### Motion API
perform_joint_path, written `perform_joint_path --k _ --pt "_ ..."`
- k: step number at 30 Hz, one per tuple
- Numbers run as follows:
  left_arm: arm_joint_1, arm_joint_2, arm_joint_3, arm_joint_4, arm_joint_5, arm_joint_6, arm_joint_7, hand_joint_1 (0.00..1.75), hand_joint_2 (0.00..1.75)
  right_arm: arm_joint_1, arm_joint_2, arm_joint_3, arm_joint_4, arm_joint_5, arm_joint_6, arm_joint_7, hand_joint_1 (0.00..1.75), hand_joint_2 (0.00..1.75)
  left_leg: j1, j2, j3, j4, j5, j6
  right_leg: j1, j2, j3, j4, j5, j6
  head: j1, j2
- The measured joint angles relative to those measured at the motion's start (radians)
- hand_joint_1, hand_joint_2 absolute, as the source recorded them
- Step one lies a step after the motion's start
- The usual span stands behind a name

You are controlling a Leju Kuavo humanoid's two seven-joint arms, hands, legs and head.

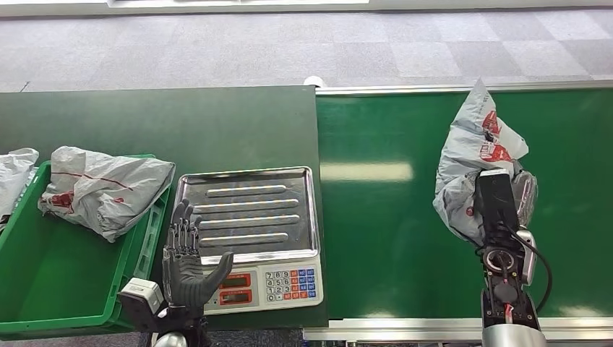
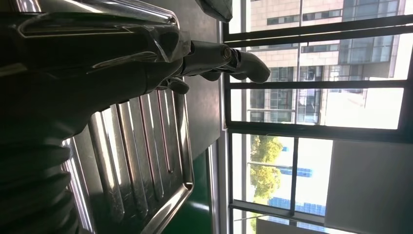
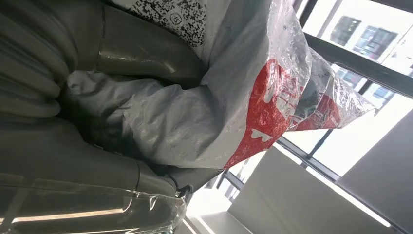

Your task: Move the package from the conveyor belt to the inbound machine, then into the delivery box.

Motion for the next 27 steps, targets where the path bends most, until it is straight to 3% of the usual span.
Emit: perform_joint_path --k 9,20,27 --pt "-0.003 0.0 0.001 0.004 -0.003 0.006 -0.009 0.0 1.75 0.069 0.03 0.027 -0.168 0.007 0.011 -0.013 1.75 1.75 0.0 0.0 0.0 0.0 0.0 0.0 0.0 0.0 0.0 0.0 0.0 0.0 0.0 0.0" --pt "-0.017 -0.005 0.03 -0.001 -0.039 0.017 -0.024 0.0 1.75 0.177 0.055 0.172 -0.272 0.101 -0.023 -0.022 1.75 1.75 0.0 0.0 -0.001 0.0 0.0 0.0 0.0 0.0 -0.001 0.0 -0.001 -0.001 0.0 0.0" --pt "-0.022 -0.014 0.042 0.003 -0.06 -0.015 -0.043 0.0 1.75 0.206 0.056 0.23 -0.327 0.165 0.003 -0.009 1.75 1.75 0.0 0.0 0.0 0.0 0.0 0.0 0.0 0.0 -0.001 0.0 0.0 -0.001 0.0 0.0"
